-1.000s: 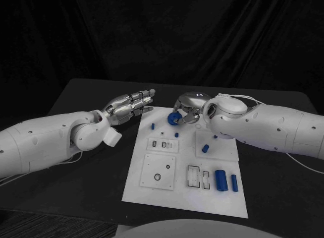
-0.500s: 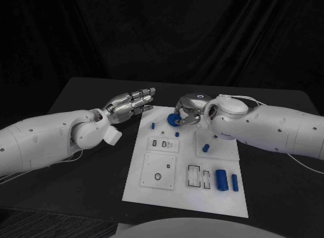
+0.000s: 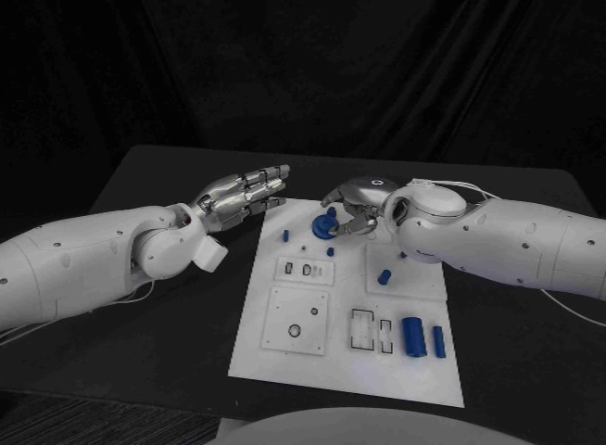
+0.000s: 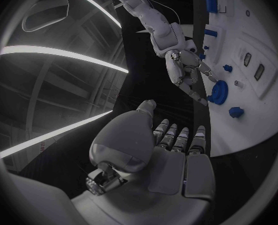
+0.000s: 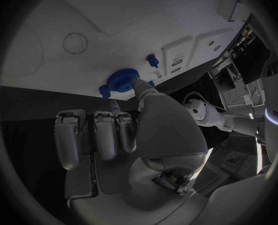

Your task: Assemble the parts on the task board

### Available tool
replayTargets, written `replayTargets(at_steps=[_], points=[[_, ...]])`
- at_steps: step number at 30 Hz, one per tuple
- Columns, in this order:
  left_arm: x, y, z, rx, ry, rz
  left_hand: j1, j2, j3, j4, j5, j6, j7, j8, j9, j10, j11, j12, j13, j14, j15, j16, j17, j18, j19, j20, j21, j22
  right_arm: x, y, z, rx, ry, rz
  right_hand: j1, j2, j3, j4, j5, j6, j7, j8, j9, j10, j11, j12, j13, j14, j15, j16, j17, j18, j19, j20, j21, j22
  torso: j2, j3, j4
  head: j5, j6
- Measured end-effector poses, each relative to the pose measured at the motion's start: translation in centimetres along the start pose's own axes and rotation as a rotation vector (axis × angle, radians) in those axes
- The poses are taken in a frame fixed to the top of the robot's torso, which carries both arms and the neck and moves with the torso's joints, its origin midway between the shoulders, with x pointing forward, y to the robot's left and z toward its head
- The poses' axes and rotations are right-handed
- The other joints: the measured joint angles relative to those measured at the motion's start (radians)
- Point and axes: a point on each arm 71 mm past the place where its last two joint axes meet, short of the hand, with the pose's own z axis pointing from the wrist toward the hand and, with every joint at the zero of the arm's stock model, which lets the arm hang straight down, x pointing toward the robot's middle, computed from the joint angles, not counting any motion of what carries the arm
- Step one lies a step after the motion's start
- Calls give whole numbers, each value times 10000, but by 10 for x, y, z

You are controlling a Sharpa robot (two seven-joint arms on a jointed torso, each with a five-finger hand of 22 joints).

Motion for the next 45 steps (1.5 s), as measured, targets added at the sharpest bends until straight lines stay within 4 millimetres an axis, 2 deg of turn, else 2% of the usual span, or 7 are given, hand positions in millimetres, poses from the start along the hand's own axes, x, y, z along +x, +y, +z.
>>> replayTargets(at_steps=[7, 14, 27, 31, 35, 40, 45], points=[[0, 0, 0, -2, -6, 4, 0, 0, 29, -29, 0, 0, 0, 0, 0, 0, 0, 0, 0, 0, 0, 0, 0, 0, 0, 0, 0, 0, -1, -3, -4, -35, -132, 40, -53, 53, -115, 24, -269, 350, -74, 49, -53, -21, -51, 0, 0, -4, -66, 0, 0, 0, -1, -73, 0, -1, 0, 0, 3, 10, 8], [-2, 0, -2, -12, -59, 10, 0, 0, 29, -29, 0, 0, 0, 0, -1, 0, 0, 0, -1, 0, 0, 0, 0, 0, 0, 0, 0, 9, -4, -12, -26, -138, -533, 229, 174, 280, -80, -112, 344, 1637, -18, 375, 28, -21, -50, 0, 7, 31, -99, 0, 0, -1, -2, -72, 0, -1, -20, -11, -19, 27, 89], [-5, 0, -6, 2, -148, 18, 0, 0, 70, -71, 0, 72, 71, 45, 13, 0, -1, 0, 0, 0, 0, 0, 1, 0, 0, 0, 0, 8, -27, -64, -100, 766, -1215, 382, 71, 383, -196, 4, 344, 1899, 2, 379, -54, -21, -49, 0, 6, 31, -99, 0, 8, 0, -2, -72, 0, -4, -120, -64, -124, 76, 139], [-5, 2, -9, -19, -188, -11, 0, 0, 70, -70, 0, 72, 72, 45, 12, -1, 0, 0, -1, 0, 0, 0, 0, 0, 0, 0, 0, 8, -23, -80, -122, 1172, -1372, 480, 68, 385, -212, 139, 344, 2288, -201, 378, -145, -13, -236, 0, 5, 21, -186, 0, 7, -2, -16, -232, 0, -4, -146, -64, -156, 103, 143], [-5, 4, -10, -37, -192, -42, 0, 0, 70, -71, 0, 72, 72, 81, 12, 0, -1, 0, -1, 0, 0, 0, 1, 0, 0, 0, 0, 7, -12, -96, -138, 1639, -1370, 564, 64, 381, -263, 213, 332, 2390, -326, 368, -170, -21, -336, 0, 4, 27, -260, 0, 7, 0, -3, -294, 0, -4, -157, -63, -158, -21, 197], [-5, 6, -12, -53, -213, -68, 0, 0, 70, -70, 39, 72, 72, 81, 11, -1, -1, 0, -1, 0, 0, 0, 1, 1, 38, 38, 0, 16, 3, -110, -149, 2076, -1256, 623, -216, 182, -535, 484, -613, 2127, -339, 203, -260, 15, -372, 0, 4, 31, -350, 0, 6, 0, 1, -357, 0, -5, -158, -64, -159, -81, 248], [-5, 7, -14, -62, -242, -89, 0, 0, 98, -98, 39, 72, 71, 81, 11, -1, -1, 0, -1, 0, 0, 0, 1, 0, 38, 37, 0, 16, 12, -117, -154, 2291, -1172, 657, -264, 132, -645, 594, -974, 2020, -338, 166, -275, 15, -372, 0, 3, 3, -378, 0, 6, 0, -19, -412, 0, -5, -155, -64, -164, -17, 245]])
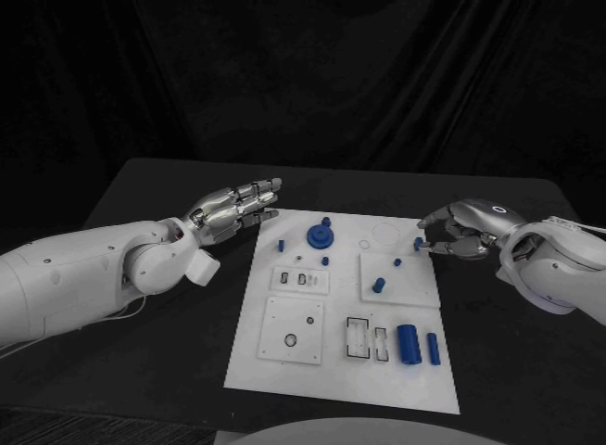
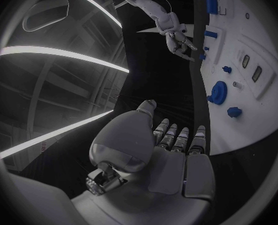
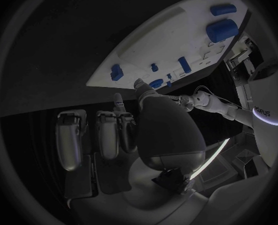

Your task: Assemble the parts on the task board

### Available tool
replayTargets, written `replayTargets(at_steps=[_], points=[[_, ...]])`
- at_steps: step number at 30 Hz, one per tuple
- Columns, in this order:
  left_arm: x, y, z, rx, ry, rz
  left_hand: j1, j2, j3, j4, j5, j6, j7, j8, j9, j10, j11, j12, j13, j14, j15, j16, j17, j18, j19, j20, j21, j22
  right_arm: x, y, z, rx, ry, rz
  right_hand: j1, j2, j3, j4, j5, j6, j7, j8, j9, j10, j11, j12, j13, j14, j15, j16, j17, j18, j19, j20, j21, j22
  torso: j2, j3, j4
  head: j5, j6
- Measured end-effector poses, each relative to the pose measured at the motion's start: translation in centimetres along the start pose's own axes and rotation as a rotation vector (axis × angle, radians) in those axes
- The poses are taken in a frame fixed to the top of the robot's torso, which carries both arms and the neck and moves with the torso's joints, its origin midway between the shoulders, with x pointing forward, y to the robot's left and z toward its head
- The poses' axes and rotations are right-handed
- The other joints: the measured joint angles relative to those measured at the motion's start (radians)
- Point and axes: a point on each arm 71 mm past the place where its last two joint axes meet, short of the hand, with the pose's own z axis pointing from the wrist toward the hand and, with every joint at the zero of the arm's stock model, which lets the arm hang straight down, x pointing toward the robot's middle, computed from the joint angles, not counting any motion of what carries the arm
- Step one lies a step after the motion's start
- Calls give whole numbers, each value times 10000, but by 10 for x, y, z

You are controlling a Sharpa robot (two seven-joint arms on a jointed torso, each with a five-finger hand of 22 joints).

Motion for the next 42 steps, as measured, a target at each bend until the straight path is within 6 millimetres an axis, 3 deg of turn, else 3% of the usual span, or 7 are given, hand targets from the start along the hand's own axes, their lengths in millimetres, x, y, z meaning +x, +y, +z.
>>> replayTargets(at_steps=[15, 31, 35, 42], points=[[1, 2, -2, 3, -6, -44, 0, 0, 27, -27, 40, 36, 36, -1, 10, 0, 0, 0, 0, 38, 37, 0, 0, 0, 0, 0, 38, -2, 9, -11, -5, 365, 175, -8, 88, -53, -30, -28, 81, -163, 15, -49, -28, 0, 1, 0, -2, 36, -35, 0, -1, 0, 0, 0, 0, -1, 13, -17, -6, -13, 21], [-1, 2, -5, 13, -86, -27, 0, 0, 40, -74, 40, 36, 36, 44, 8, 0, 0, 0, -1, 38, 37, 0, 0, 0, -1, -1, 38, -3, 11, -12, 1, 573, 221, -63, 127, -14, -29, -28, 149, -153, 24, -36, -6, -1, 1, 0, -3, 36, -35, 0, -2, 1, 0, 0, 0, -3, -8, -12, 8, -86, -65], [-1, 2, -4, 10, -92, -25, -43, -43, 109, -168, 40, -75, -184, 44, 8, -51, 49, 0, -1, 38, 37, 0, 0, 0, -1, -1, 38, -3, 12, -11, 2, 586, 230, -78, 127, -14, -29, -28, 149, -122, 56, 2, 0, -1, 1, 0, -3, 36, -35, 0, -2, 0, 0, 1, 0, -3, -9, -12, 11, -98, -93], [-1, 3, -4, 2, -95, -25, -94, -11, 108, -168, 40, -90, -199, 43, 7, -56, 54, 0, -1, 37, 37, 0, 0, 1, -1, -1, 38, -4, 12, -10, 7, 577, 238, -108, 166, 26, -29, -28, 149, -79, 85, 2, 13, -1, 1, 0, -3, 36, -35, 0, -3, 1, -1, 0, 0, 5, -9, -12, 17, -100, -119]])
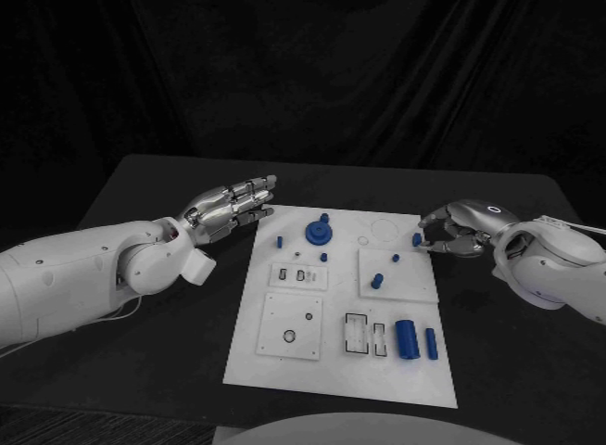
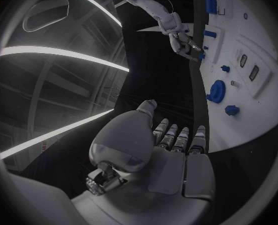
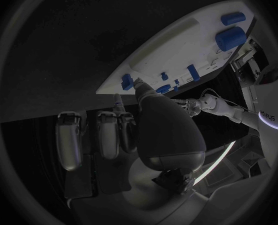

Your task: Assemble the parts on the task board

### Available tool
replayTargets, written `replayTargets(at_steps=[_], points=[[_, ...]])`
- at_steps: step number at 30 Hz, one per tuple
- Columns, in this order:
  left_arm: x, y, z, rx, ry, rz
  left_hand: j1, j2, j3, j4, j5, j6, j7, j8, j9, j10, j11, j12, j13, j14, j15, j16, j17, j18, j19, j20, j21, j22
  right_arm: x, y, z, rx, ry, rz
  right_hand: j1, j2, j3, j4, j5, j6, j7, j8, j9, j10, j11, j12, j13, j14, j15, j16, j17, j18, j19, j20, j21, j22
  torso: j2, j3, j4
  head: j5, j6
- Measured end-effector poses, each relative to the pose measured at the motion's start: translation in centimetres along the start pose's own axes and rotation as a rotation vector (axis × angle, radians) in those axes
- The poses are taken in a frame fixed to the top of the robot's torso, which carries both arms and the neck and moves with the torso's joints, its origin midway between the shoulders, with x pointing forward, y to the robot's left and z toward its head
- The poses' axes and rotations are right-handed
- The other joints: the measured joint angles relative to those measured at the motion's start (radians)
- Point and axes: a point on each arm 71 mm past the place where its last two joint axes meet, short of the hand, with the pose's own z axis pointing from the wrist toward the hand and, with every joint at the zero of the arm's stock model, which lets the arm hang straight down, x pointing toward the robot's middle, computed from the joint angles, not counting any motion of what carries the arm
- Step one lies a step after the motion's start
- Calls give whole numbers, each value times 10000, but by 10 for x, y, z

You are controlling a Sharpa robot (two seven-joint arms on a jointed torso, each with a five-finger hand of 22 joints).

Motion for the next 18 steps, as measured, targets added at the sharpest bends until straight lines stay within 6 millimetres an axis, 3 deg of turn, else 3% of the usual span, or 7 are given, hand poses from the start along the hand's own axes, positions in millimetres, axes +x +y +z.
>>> replayTargets(at_steps=[14, 18], points=[[0, 1, 0, -23, -6, -7, 0, 0, 28, -27, 0, 35, -35, 0, -1, 0, 0, 0, 0, 0, 0, 0, 0, -1, 0, 0, 0, -1, 6, 3, 6, -32, 97, -28, 198, 15, -14, -125, 21, 250, 39, 145, 90, 0, 0, 0, -1, 0, 0, 0, -1, -1, 0, 0, 0, -2, 6, -1, 0, -6, -16], [0, 2, 0, -38, -4, -17, 1, 0, 28, -27, 0, 36, -34, -1, -1, 0, 0, 0, 0, 0, 0, 0, 0, -2, 0, 0, 0, -1, 7, 3, 8, -31, 122, -37, 333, 71, 28, -168, 476, 353, 73, 208, 180, 0, 0, 0, 7, 0, 0, 0, -1, -1, 0, 0, 0, -2, 5, -1, 0, 8, -26]])
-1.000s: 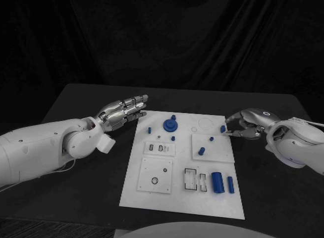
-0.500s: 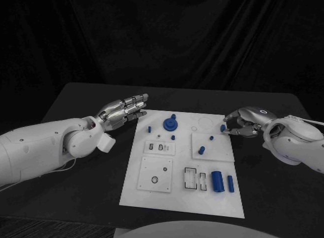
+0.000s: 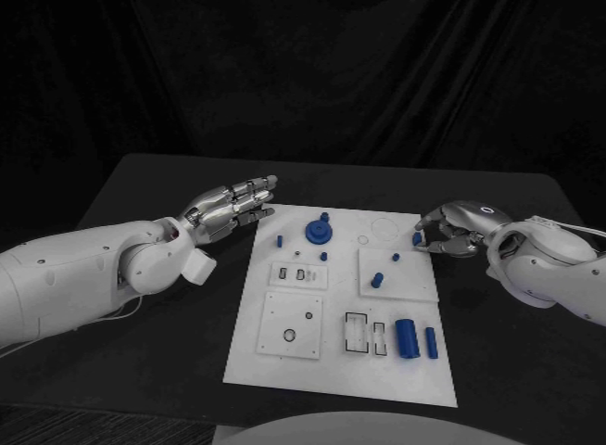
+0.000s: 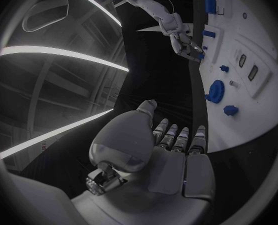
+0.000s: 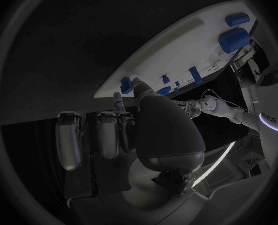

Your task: Assemble the parts on the task board

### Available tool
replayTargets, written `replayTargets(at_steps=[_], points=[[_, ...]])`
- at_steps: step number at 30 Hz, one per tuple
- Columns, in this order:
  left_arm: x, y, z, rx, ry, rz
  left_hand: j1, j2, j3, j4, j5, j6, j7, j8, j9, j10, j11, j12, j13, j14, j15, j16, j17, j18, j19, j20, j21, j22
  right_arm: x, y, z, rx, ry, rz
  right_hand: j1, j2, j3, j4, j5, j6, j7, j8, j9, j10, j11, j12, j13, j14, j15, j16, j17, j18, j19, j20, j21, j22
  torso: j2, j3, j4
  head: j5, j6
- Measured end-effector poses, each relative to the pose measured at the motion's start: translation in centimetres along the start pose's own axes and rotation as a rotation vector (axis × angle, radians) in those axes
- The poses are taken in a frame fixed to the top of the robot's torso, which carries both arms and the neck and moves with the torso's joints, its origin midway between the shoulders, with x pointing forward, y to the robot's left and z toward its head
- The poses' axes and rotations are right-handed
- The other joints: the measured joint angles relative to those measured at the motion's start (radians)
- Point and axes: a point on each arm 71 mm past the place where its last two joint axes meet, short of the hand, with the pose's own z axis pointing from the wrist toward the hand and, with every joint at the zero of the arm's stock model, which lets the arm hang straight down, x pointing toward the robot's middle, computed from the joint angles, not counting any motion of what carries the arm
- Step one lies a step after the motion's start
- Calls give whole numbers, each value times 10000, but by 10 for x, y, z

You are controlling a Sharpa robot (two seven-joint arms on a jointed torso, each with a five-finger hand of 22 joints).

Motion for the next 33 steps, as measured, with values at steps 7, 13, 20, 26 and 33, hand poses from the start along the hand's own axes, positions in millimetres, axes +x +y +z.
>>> replayTargets(at_steps=[7, 13, 20, 26, 33], points=[[0, 1, 0, -16, 3, -8, 0, 0, 0, 0, 0, 0, 0, 0, -1, 0, 0, 0, 0, 0, 0, 0, 0, 1, 0, 0, 0, 0, 2, 0, 2, 7, 32, -14, 73, -3, 17, -72, 310, 33, -33, 2, 69, 0, 0, 0, 0, 0, 0, 0, 0, 0, 0, 0, 0, -1, -1, 0, -1, 15, -33], [0, 2, 0, -34, 6, -22, 0, 0, 0, 1, 9, 0, 0, 0, -1, 0, 0, 0, 0, 0, 0, 0, 0, 1, 0, 0, 0, -1, 3, 0, 2, 3, 38, -22, 113, 37, 27, -82, 431, 33, -33, 3, 94, 0, 0, 0, -1, 0, 0, 0, 0, 0, 0, 0, 0, -2, 0, 0, -1, 28, -54], [1, 3, 0, -54, 20, -38, 0, 0, 0, 1, 39, 0, 1, 0, -1, 0, 0, 0, 0, 0, 0, 0, 0, 1, 0, 0, 0, -1, 3, 1, 3, -23, 38, -26, 113, 37, 54, -109, 442, 41, -33, 2, 110, 0, 0, 0, -1, 0, 0, 0, -1, 1, 0, 0, 0, -2, 0, 0, -1, 49, -78], [1, 4, 0, -65, 30, -48, 0, 0, 29, -28, 39, 0, 1, -1, -1, 0, -1, 0, 0, 0, 0, 0, 0, 1, 0, 0, 0, -1, 3, 2, 4, -59, 37, -26, 113, 36, 54, -109, 467, 104, -33, 43, 141, 0, 0, 0, -2, 0, 0, 0, 0, 0, 0, 0, 0, -3, -1, 0, -5, 66, -82], [1, 4, 1, -88, 35, -51, -39, 40, 29, -28, 39, 0, 1, -1, -2, 0, -1, 0, 0, 0, 0, 0, 0, 1, 0, 0, 0, -1, 3, 3, 5, -127, 31, -23, 184, 51, 44, -153, 467, 415, -69, 234, 310, 0, 1, 0, -3, 0, 0, 0, -1, 1, 0, 0, 0, -4, -1, 0, -6, 78, -81]])
